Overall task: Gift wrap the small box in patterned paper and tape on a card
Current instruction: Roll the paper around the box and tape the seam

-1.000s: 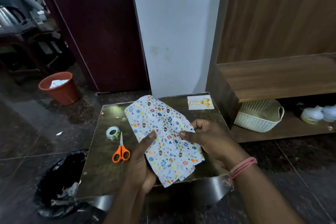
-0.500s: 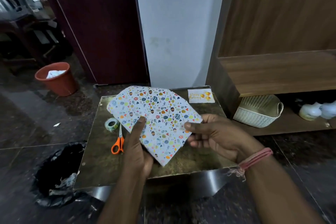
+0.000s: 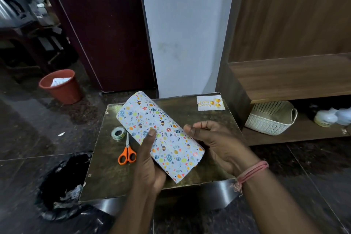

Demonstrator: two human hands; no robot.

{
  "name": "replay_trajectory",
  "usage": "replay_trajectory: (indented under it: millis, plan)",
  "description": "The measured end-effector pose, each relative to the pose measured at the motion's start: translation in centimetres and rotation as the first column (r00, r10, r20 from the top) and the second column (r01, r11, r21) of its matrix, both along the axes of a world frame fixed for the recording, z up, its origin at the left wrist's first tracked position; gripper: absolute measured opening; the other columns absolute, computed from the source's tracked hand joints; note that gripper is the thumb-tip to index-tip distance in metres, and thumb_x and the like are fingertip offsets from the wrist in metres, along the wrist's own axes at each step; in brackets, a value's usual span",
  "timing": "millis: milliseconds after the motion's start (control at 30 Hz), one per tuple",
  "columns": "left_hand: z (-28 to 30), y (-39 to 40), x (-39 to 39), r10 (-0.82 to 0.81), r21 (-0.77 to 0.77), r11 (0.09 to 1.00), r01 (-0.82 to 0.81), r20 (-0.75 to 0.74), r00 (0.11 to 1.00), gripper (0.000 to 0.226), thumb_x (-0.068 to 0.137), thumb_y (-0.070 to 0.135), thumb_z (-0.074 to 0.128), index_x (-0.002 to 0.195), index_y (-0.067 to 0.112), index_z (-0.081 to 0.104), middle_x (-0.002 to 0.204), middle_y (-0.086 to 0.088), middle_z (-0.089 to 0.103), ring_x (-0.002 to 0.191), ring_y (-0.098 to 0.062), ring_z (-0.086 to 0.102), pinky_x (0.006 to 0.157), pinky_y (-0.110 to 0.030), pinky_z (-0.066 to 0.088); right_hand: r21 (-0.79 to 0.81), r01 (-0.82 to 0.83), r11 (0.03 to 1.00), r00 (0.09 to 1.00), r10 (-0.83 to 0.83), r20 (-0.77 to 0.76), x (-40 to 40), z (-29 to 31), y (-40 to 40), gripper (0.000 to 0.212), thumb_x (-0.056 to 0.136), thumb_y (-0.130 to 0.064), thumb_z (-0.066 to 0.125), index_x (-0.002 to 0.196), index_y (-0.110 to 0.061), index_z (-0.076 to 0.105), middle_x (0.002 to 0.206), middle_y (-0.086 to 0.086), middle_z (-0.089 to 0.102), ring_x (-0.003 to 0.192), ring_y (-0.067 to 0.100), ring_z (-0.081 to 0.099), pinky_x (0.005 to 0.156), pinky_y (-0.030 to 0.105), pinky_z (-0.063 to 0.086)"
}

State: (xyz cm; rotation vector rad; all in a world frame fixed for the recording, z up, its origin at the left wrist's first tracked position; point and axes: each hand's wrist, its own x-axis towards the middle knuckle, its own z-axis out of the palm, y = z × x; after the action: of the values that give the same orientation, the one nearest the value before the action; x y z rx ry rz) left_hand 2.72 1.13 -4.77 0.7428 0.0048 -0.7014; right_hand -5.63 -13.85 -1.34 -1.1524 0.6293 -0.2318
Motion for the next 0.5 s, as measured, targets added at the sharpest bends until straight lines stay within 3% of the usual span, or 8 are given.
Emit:
replay_trajectory:
  millis: [67,133,200,300,400,500]
  plan:
    - [0.0,-0.1,-0.5,-0.038,-0.028,0.999,0.039,0.019,0.999,0.107,0.043,0.044,0.102,0.138,0.02,0.058,0.135,-0.011,0.068,0.123,-0.031,0.066,0.107,-0.059,0.044,0.029,-0.035,0.999,0.999,0.035,0.02,-0.1,0.3,0.2,0.073,0.04,-0.035,0.104,0.096,-0.006,0.069,0.112,0.027,0.072,0.095,0.031,0.068,0.097,0.048,0.051]
    - [-0.2,0.0,-0.7,-0.059,-0.062,0.996,0.059,0.008,0.998,0.107,0.04,0.043,0.104,0.136,0.02,0.061,0.136,-0.011,0.068,0.123,-0.031,0.066,0.11,-0.06,0.041,0.075,-0.069,0.995,0.998,0.069,0.001,-0.3,0.5,-0.1,0.067,0.051,-0.027,0.099,0.105,-0.002,0.069,0.115,0.024,0.072,0.104,0.033,0.069,0.1,0.047,0.051]
    - [-0.1,0.1,-0.9,-0.069,-0.115,0.991,0.07,0.009,0.998,0.096,0.039,0.039,0.105,0.127,0.02,0.071,0.134,-0.011,0.069,0.12,-0.03,0.068,0.109,-0.058,0.042,0.126,-0.168,0.978,0.985,0.171,-0.01,-0.6,0.7,-0.1,0.066,0.063,-0.025,0.094,0.117,0.004,0.068,0.117,0.021,0.072,0.116,0.035,0.067,0.106,0.05,0.049]
    - [0.1,0.2,-1.0,-0.115,-0.176,0.977,0.118,0.027,0.993,0.079,0.04,0.035,0.105,0.114,0.02,0.08,0.133,-0.011,0.069,0.119,-0.029,0.069,0.102,-0.056,0.048,0.176,-0.254,0.951,0.967,0.256,0.014,-0.8,0.7,0.3,0.059,0.072,-0.022,0.087,0.119,0.007,0.067,0.118,0.022,0.071,0.116,0.035,0.067,0.108,0.052,0.048]
    - [-0.2,0.4,-0.6,-0.16,-0.185,0.97,0.158,0.002,0.987,0.09,0.045,0.034,0.104,0.128,0.015,0.073,0.138,-0.014,0.065,0.124,-0.032,0.065,0.1,-0.055,0.055,0.128,-0.253,0.959,0.968,0.25,0.032,-0.8,1.0,0.5,0.048,0.075,-0.016,0.081,0.114,0.009,0.068,0.114,0.023,0.073,0.107,0.033,0.07,0.103,0.048,0.052]
    - [-0.3,0.3,0.1,-0.161,-0.093,0.982,0.162,0.02,0.987,0.112,0.054,0.044,0.101,0.148,0.01,0.051,0.146,-0.017,0.058,0.134,-0.035,0.057,0.107,-0.056,0.049,0.016,-0.222,0.975,0.974,0.221,0.039,-0.8,0.9,0.3,0.041,0.072,-0.016,0.083,0.106,0.002,0.071,0.109,0.019,0.075,0.101,0.03,0.071,0.094,0.042,0.057]
